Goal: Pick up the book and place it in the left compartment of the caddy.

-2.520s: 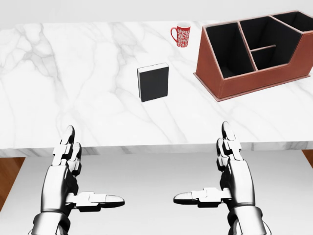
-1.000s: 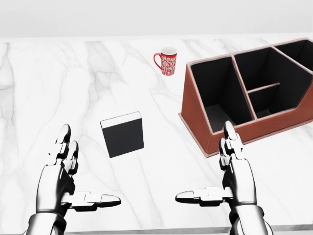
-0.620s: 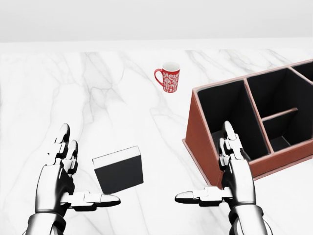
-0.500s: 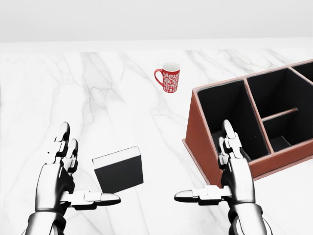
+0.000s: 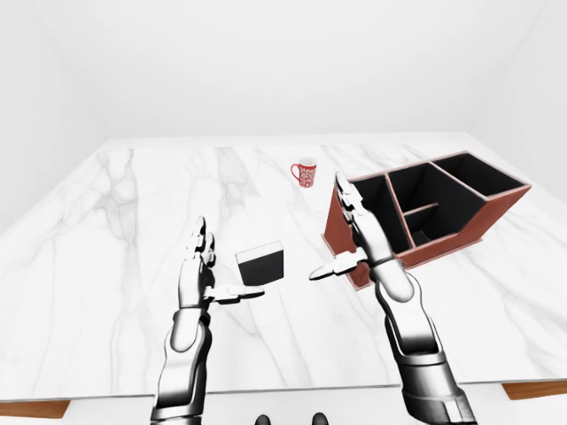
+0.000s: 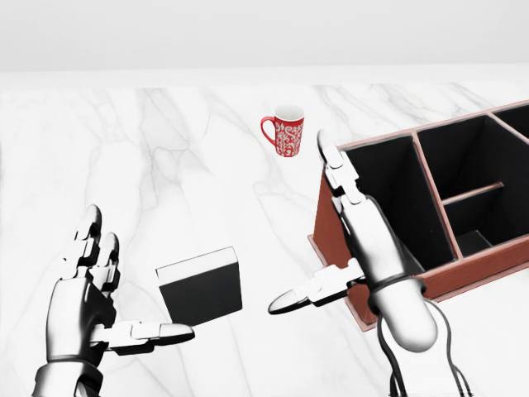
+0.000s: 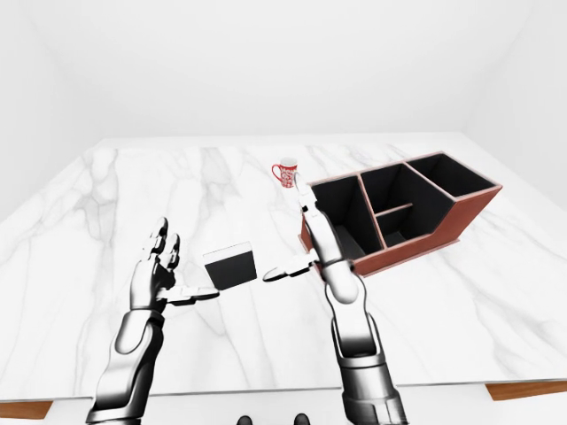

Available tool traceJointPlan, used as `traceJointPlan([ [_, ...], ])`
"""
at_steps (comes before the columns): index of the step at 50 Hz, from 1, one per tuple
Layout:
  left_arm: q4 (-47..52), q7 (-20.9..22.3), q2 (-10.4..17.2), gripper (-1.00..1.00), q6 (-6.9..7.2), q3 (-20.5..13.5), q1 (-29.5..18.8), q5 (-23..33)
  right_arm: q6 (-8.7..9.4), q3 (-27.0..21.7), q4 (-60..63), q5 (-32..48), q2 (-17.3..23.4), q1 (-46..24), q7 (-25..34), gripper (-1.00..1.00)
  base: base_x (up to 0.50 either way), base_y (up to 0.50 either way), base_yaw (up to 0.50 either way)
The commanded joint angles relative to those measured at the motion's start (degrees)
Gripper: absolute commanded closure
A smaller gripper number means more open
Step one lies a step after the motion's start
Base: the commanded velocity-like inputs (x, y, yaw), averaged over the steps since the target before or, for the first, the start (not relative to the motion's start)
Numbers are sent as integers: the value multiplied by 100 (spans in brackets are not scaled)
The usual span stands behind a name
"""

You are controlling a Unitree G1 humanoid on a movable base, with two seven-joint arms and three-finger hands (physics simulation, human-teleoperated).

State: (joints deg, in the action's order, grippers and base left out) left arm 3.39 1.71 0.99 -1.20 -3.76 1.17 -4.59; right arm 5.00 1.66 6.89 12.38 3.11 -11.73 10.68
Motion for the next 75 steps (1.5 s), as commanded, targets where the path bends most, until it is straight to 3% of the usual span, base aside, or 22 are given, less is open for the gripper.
traceJointPlan([
  [1,261,-130,-23,-100,-83,-145,99,-267,0,303,2,1196,73,-968,932,-100,0,0,0],
  [10,443,-123,-4,-100,-144,-283,187,-582,0,661,-1132,2746,-172,-2004,1792,-100,0,0,0],
  [17,674,-196,-20,-100,-167,-448,267,-898,0,718,-2119,3613,-481,-2581,2093,-100,0,0,0],
  [23,653,-251,-22,-100,-277,-574,279,-1075,0,722,-3156,4120,-654,-3174,2149,-100,0,0,0],
  [26,716,-240,-4,-100,-241,-597,304,-1186,0,738,-3647,4370,-717,-3405,2200,-100,0,0,0],
  [35,868,13,-25,-100,-380,-588,473,-1376,0,687,-5412,4715,-970,-4249,1661,-100,0,0,0],
  [49,1172,310,-59,-100,-377,-632,639,-1650,0,750,-7526,4855,-1371,-5049,916,-100,0,0,0],
  [75,1245,390,-72,-100,-346,-677,661,-1799,0,702,-8363,5227,-1866,-5188,196,-100,0,0,0],
])
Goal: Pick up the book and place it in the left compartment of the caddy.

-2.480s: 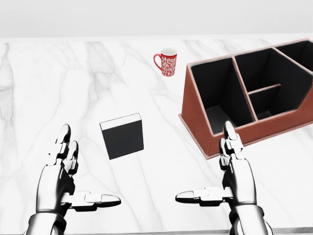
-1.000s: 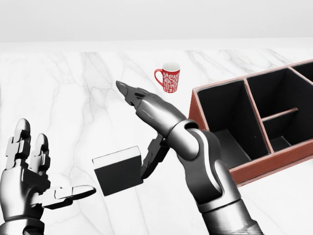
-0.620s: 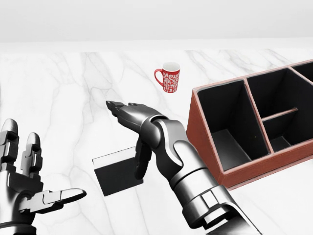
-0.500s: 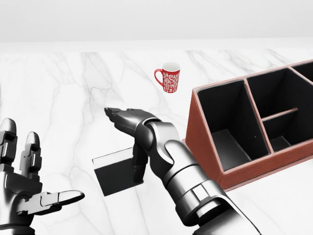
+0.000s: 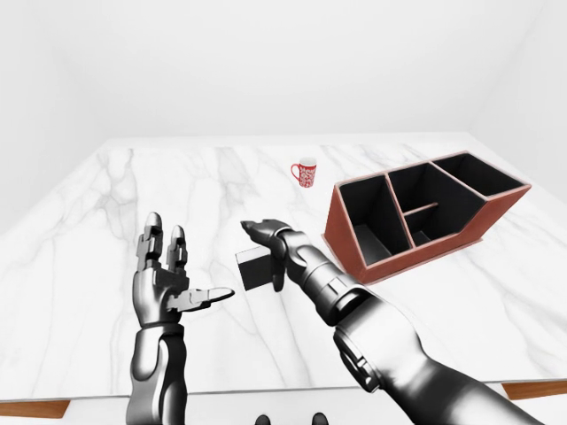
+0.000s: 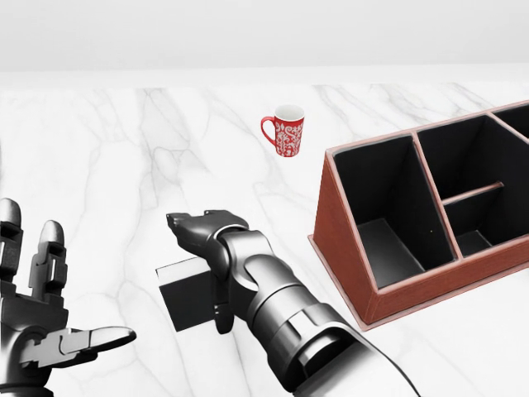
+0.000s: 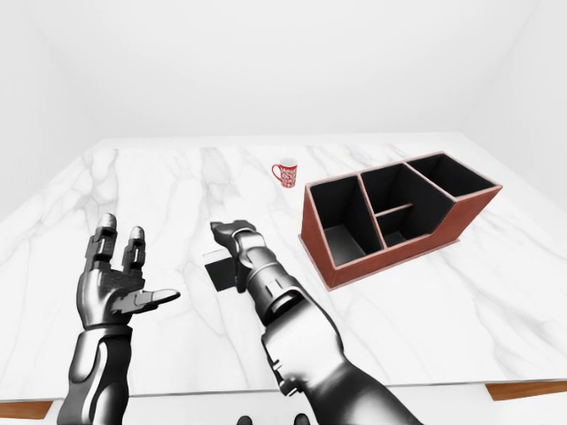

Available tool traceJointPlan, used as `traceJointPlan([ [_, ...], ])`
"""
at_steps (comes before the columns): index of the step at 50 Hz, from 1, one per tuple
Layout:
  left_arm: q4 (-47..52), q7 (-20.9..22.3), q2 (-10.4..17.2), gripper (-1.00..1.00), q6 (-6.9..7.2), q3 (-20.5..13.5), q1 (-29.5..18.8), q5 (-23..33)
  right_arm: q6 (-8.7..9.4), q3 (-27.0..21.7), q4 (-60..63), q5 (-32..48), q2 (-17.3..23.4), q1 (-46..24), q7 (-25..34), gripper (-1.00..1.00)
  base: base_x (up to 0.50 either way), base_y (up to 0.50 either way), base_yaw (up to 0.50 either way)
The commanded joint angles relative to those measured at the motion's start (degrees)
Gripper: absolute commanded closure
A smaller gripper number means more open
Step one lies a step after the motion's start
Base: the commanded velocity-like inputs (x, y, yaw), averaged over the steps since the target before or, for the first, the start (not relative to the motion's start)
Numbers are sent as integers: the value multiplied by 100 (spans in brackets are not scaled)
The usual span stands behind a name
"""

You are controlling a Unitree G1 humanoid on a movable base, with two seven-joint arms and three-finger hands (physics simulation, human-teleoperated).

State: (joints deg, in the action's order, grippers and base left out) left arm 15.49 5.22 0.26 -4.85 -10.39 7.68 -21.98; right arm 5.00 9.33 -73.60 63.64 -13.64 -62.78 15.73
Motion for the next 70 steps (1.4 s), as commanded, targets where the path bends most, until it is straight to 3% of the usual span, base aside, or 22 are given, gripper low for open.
traceJointPlan([
  [1,25,44,1,-100,15,-14,7,-59,0,-73,-323,97,-205,-81,-329,-100,0,0,0],
  [9,11,79,8,-100,11,-28,12,-85,0,-96,-388,125,-304,-49,-506,-100,0,0,0],
  [10,5,84,11,-100,9,-35,9,-91,0,-105,-393,123,-316,-43,-527,-71,0,0,0],
  [11,24,84,13,-100,23,-42,15,-101,0,-126,-391,113,-320,-46,-628,4,0,0,0],
  [12,53,82,15,-100,44,-47,24,-111,0,-144,-390,98,-323,-57,-690,100,0,0,0],
  [48,21,92,6,-100,12,-38,22,-48,0,-242,-210,-299,-246,-213,-974,100,0,0,0],
  [61,-6,70,10,-100,9,-26,9,8,0,-278,636,-1155,155,-578,-839,100,0,0,0],
  [62,-18,71,10,-100,4,-26,4,14,0,-364,797,-1233,177,-580,-1172,100,0,0,0],
  [63,-33,75,7,-100,-9,-24,2,19,0,-363,836,-1319,225,-608,-1038,100,0,0,0],
  [65,-31,71,7,-100,-14,-19,5,34,0,-413,1100,-1395,329,-588,-1345,100,0,0,0],
  [69,-50,74,5,-100,-15,-13,4,50,0,-268,1788,-1417,483,-309,-1109,100,0,0,0],
  [70,-49,73,6,-100,-15,-12,5,53,0,-284,1976,-1372,499,-241,-1308,100,0,0,0],
])
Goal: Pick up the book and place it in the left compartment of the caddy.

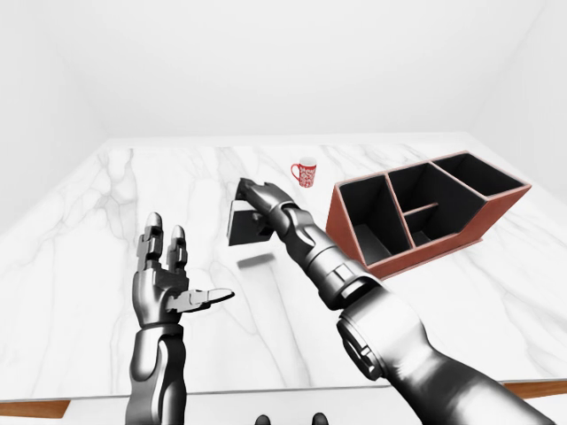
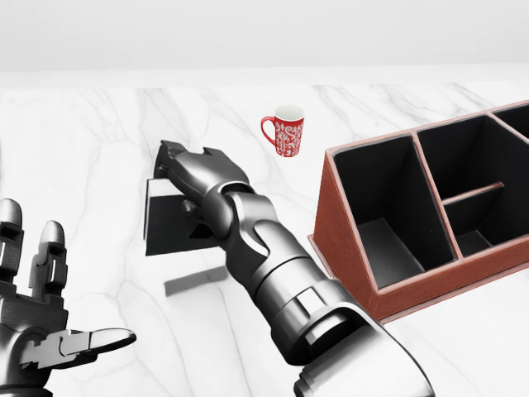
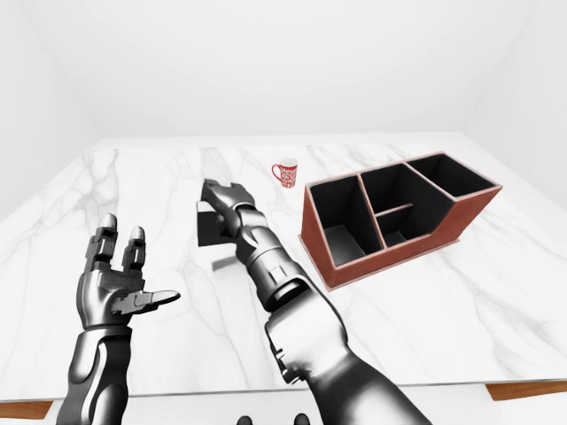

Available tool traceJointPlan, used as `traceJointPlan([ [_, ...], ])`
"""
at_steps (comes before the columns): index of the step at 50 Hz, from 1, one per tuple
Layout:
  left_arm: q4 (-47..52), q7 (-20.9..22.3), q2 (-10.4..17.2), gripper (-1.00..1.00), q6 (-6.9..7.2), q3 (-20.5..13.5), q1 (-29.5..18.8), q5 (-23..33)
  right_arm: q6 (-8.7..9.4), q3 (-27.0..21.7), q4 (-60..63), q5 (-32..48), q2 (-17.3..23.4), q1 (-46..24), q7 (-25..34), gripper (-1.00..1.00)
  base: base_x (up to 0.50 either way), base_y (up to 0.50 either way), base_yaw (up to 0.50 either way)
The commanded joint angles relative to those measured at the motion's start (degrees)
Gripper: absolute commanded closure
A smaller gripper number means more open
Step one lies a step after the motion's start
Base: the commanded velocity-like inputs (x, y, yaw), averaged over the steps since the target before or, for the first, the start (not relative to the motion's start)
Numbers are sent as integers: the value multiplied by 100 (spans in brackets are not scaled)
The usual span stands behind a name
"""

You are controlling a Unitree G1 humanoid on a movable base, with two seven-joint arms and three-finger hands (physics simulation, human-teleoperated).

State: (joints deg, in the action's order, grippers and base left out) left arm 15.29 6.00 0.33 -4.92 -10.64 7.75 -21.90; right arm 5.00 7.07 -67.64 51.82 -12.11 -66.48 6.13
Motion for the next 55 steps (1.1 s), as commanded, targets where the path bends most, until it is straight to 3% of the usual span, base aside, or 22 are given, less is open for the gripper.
traceJointPlan([
  [1,-31,-3,-2,-100,-8,14,0,47,0,-10,1538,-198,405,184,-59,100,0,0,0],
  [2,-44,0,-4,-100,-8,16,-1,52,0,-8,1940,-153,447,326,23,100,0,0,0],
  [3,-56,2,-4,-100,-8,17,-4,54,0,-69,2181,-87,446,392,-252,100,0,0,0],
  [4,-38,-6,-1,-100,-8,19,-2,56,0,11,2456,-101,519,477,214,100,0,0,0],
  [6,-46,-6,-2,-100,-8,24,-2,68,0,-62,2985,-4,579,662,193,100,0,0,0],
  [12,-45,-12,-3,-100,-8,30,6,91,0,-41,4584,507,861,1229,1068,100,0,0,0],
  [24,-47,14,-4,-100,-8,52,25,136,0,-309,6757,1112,1221,2212,1528,100,0,0,0],
  [29,-51,14,-5,-100,-8,51,27,147,0,-491,7476,1064,1324,2734,1380,100,0,0,0],
  [37,-63,-1,-8,-100,-8,63,17,187,0,-987,8340,160,1695,3328,921,100,0,0,0],
  [46,-68,-21,-6,-100,-8,84,23,231,0,-1343,8894,-1100,1911,3794,-122,100,0,0,0],
  [51,-30,-16,-15,-100,-8,110,57,280,0,-1792,9120,-1913,1738,4151,-996,100,0,0,0],
  [55,-42,-23,-18,-100,-8,129,54,345,0,-1887,9186,-2460,1792,4341,-1433,100,0,0,0],
])
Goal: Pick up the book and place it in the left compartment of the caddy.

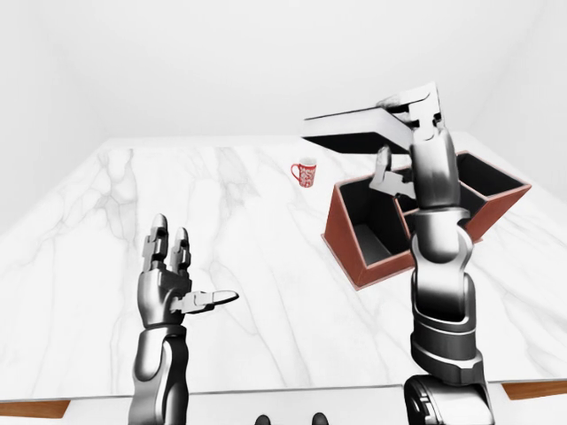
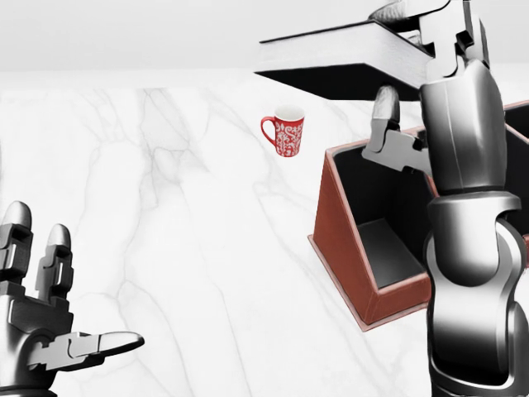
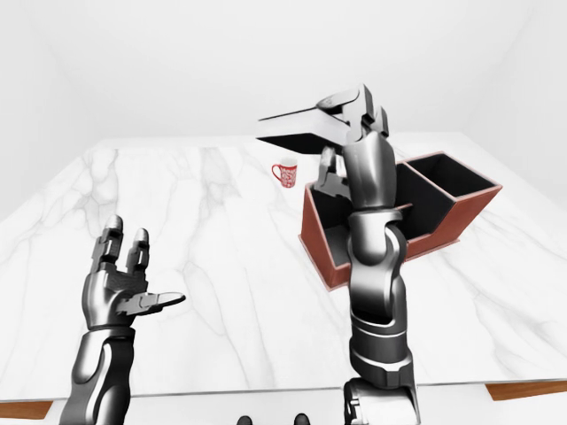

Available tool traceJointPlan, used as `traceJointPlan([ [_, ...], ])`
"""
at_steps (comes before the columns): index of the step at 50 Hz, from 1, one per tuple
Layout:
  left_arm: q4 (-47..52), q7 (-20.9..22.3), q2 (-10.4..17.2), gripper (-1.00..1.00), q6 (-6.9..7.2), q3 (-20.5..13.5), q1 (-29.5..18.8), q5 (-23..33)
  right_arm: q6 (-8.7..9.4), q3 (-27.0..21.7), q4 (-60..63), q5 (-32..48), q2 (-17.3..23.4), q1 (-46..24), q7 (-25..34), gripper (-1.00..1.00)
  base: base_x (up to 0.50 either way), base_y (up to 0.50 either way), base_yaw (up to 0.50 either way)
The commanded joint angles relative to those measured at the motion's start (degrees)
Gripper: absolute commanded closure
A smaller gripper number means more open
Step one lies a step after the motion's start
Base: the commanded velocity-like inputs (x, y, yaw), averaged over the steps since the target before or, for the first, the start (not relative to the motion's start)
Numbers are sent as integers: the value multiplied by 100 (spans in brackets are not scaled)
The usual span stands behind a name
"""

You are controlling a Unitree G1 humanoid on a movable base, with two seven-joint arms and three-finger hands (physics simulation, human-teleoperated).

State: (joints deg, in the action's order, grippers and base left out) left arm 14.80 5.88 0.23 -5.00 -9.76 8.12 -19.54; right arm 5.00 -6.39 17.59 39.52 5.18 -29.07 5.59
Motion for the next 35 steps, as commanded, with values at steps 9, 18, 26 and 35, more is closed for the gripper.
traceJointPlan([
  [9,5,-77,-31,-100,0,66,51,234,0,-872,345,-2227,73,1062,-2361,100,0,0,0],
  [18,-239,-50,-27,-100,0,84,48,248,0,-941,-206,-2787,111,1367,-2985,100,0,0,0],
  [26,-247,-72,-26,-100,0,86,53,256,0,-980,-877,-3019,145,1568,-3457,100,0,0,0],
  [35,-254,-78,-24,-100,0,102,61,284,0,-900,-750,-2888,135,1813,-3559,100,0,0,0],
])
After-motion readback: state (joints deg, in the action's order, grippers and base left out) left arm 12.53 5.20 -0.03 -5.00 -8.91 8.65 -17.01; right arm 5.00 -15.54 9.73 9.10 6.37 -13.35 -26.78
